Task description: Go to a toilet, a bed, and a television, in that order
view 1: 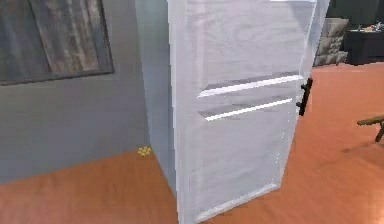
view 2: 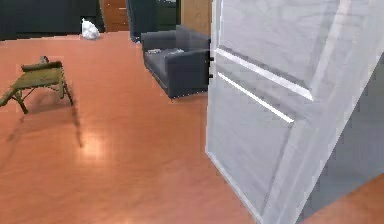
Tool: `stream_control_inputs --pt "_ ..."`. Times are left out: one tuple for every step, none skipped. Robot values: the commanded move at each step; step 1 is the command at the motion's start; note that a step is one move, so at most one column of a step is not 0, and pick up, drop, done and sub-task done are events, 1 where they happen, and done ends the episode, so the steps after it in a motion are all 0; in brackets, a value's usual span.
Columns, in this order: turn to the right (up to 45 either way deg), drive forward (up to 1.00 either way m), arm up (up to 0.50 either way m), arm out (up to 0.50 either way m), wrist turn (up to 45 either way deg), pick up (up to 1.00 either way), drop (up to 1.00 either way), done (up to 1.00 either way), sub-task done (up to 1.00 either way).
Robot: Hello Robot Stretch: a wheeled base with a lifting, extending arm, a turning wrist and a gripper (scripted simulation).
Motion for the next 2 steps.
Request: stream_control_inputs --pt "45.0 0.00 0.00 0.00 0.0 0.00 0.00 0.00 0.00" --pt "0.0 1.00 0.00 0.00 0.0 0.00 0.00 0.00 0.00"
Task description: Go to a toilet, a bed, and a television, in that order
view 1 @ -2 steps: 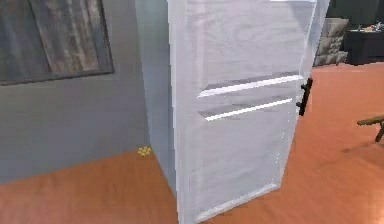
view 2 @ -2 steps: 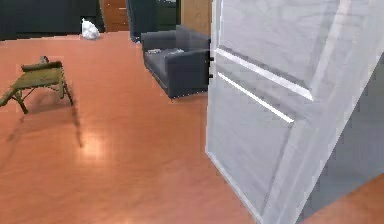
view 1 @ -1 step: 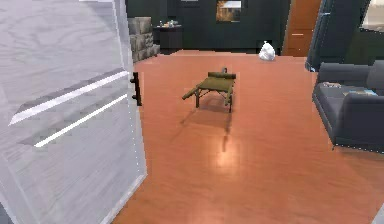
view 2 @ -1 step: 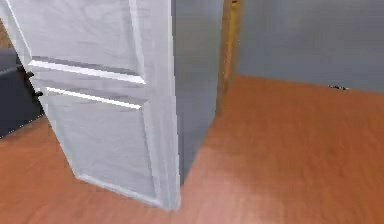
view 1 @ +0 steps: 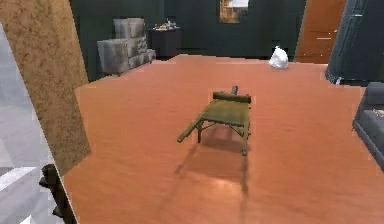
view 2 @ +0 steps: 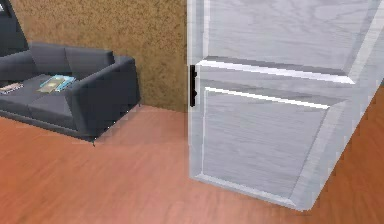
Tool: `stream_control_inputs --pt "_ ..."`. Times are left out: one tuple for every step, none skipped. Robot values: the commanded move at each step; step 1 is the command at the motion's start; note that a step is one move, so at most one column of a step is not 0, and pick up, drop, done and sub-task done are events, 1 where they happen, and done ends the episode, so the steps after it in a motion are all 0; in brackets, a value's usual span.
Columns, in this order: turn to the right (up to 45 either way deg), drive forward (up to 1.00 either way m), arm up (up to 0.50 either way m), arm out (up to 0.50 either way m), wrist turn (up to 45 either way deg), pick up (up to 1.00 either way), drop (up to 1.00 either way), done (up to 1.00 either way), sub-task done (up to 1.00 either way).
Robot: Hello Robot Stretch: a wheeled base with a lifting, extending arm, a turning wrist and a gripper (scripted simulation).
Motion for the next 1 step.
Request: stream_control_inputs --pt "3.0 0.00 0.00 0.00 0.0 0.00 0.00 0.00 0.00"
